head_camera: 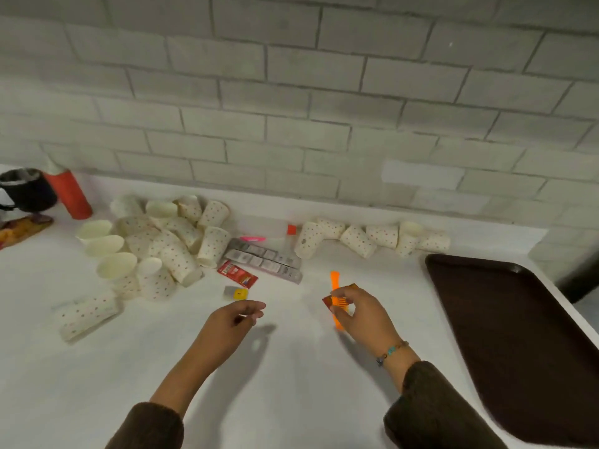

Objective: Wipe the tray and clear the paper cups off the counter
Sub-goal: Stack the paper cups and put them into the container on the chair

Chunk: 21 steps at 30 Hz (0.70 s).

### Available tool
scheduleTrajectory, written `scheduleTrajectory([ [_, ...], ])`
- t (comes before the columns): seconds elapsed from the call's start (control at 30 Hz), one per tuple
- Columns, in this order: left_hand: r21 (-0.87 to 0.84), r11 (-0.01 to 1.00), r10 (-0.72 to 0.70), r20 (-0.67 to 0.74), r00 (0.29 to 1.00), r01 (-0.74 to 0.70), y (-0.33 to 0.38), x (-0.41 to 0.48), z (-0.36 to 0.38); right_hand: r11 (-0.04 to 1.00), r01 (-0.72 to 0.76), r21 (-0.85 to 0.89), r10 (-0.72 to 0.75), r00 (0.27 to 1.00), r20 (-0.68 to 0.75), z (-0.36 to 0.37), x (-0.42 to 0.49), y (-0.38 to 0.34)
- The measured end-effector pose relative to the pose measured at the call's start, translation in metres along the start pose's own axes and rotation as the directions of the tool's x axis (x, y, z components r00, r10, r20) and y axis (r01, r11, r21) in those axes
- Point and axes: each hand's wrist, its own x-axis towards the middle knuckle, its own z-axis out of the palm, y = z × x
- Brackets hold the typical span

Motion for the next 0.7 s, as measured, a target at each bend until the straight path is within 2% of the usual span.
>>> scheduleTrajectory([
  [0.13, 0.045, 0.999, 0.006, 0.053, 0.999, -0.009, -0.013, 0.044, -0.014, 0.990, -0.057, -0.128, 0.061, 0.998, 0.024, 0.010, 0.049, 0.002],
  [0.27, 0.078, 0.996, 0.043, 0.094, 0.995, -0.050, -0.009, 0.091, -0.011, 0.961, -0.041, -0.274, 0.059, 0.997, 0.057, 0.002, 0.094, 0.011],
  [0.43, 0.216, 0.967, 0.113, 0.102, 0.988, -0.133, 0.008, 0.137, 0.007, 0.870, -0.098, -0.483, 0.148, 0.987, 0.066, -0.016, 0.146, 0.033],
  [0.57, 0.245, 0.954, 0.150, 0.114, 0.982, -0.174, 0.029, 0.177, 0.018, 0.856, -0.179, -0.485, 0.203, 0.979, -0.003, -0.028, 0.190, 0.048],
  [0.7, 0.337, 0.934, 0.111, 0.057, 0.992, -0.124, 0.039, 0.213, 0.034, 0.857, -0.181, -0.483, 0.215, 0.976, 0.015, -0.025, 0.224, 0.063],
])
